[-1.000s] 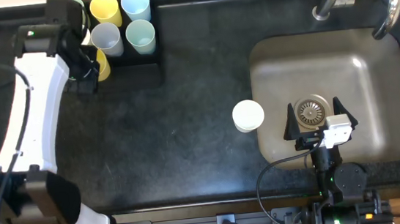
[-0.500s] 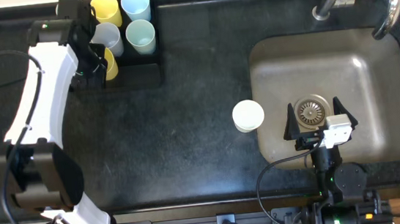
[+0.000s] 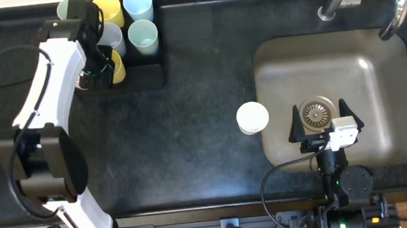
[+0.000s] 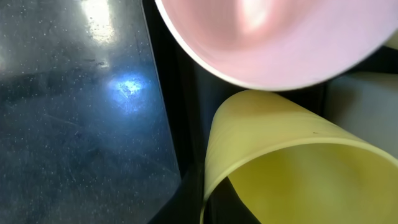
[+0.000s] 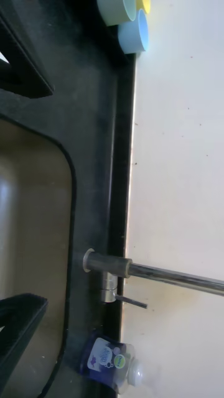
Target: Store Cups
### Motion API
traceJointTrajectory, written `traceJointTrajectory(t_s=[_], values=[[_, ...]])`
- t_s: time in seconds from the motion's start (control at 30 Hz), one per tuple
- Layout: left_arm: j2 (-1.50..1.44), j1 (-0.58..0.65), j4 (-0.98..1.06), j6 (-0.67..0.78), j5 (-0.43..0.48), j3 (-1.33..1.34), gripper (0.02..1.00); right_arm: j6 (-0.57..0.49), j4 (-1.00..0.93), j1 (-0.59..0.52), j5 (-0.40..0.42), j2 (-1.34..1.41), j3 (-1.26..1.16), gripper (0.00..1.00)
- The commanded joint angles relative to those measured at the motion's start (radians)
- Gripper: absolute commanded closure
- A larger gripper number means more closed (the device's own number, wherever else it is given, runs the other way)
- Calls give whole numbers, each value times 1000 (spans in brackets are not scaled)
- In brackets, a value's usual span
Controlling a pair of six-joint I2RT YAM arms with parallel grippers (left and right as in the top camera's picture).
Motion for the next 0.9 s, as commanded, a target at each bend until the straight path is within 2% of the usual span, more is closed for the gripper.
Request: traceJointTrajectory(t_s=[0.03, 0.2, 0.5, 0.67, 0.73, 0.83, 0.9], values=[[28, -1, 26, -18, 2, 4, 980, 4, 5, -6, 7, -8, -13, 5], [31, -1, 26, -17, 2, 4, 967, 4, 5, -6, 7, -8, -13, 5], [31, -1, 27, -17, 2, 4, 772, 4, 5, -6, 7, -8, -13, 5], [-9, -4, 25, -5, -6, 5, 538, 4, 4, -6, 7, -8, -13, 3], [-55, -9, 25, -2, -11, 5, 463, 4, 5, -6, 7, -8, -13, 7], [-148, -16, 26, 6, -5, 5, 286, 4, 5, -6, 7, -8, -13, 5], [-226, -21, 36, 31, -10, 5, 205, 4, 5, -6, 7, -8, -13, 3]])
